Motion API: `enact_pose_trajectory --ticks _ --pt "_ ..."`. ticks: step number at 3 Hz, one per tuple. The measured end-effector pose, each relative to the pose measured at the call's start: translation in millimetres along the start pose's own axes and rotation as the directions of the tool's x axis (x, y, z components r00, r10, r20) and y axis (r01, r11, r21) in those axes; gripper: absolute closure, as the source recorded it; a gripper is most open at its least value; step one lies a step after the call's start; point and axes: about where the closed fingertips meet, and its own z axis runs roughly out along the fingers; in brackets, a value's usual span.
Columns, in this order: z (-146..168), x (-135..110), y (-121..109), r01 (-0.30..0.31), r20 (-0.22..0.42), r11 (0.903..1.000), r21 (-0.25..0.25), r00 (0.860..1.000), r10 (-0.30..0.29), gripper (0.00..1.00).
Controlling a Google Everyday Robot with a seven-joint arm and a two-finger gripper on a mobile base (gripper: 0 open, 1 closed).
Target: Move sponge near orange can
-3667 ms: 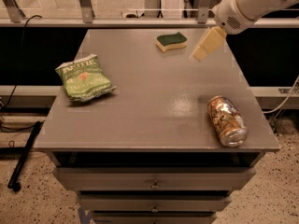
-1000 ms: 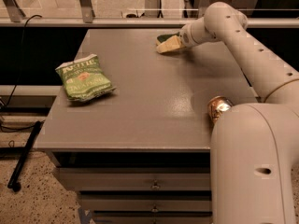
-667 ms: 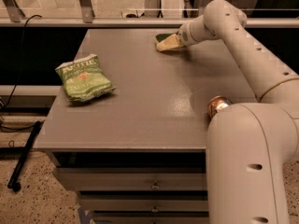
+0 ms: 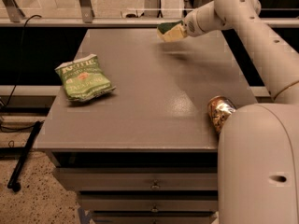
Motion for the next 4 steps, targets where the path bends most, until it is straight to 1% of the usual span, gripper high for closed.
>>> enact_pose_trajectory --ticks 1,2,3,4 --pt "-25.9 -2.7 20.3 0.059 -0.011 0.9964 -0.062 0.998 -0.060 1.00" --pt "-48.6 3.5 44.9 0.107 -0.042 0.9847 -0.137 0.993 -0.113 1.00" --pt "-66.7 14.2 66.5 0.137 -0.084 0.9691 -0.205 0.984 -0.157 1.00" --pt "-82.0 28.0 82.2 0.138 -0.128 0.9577 -0.253 0.976 -0.174 1.00"
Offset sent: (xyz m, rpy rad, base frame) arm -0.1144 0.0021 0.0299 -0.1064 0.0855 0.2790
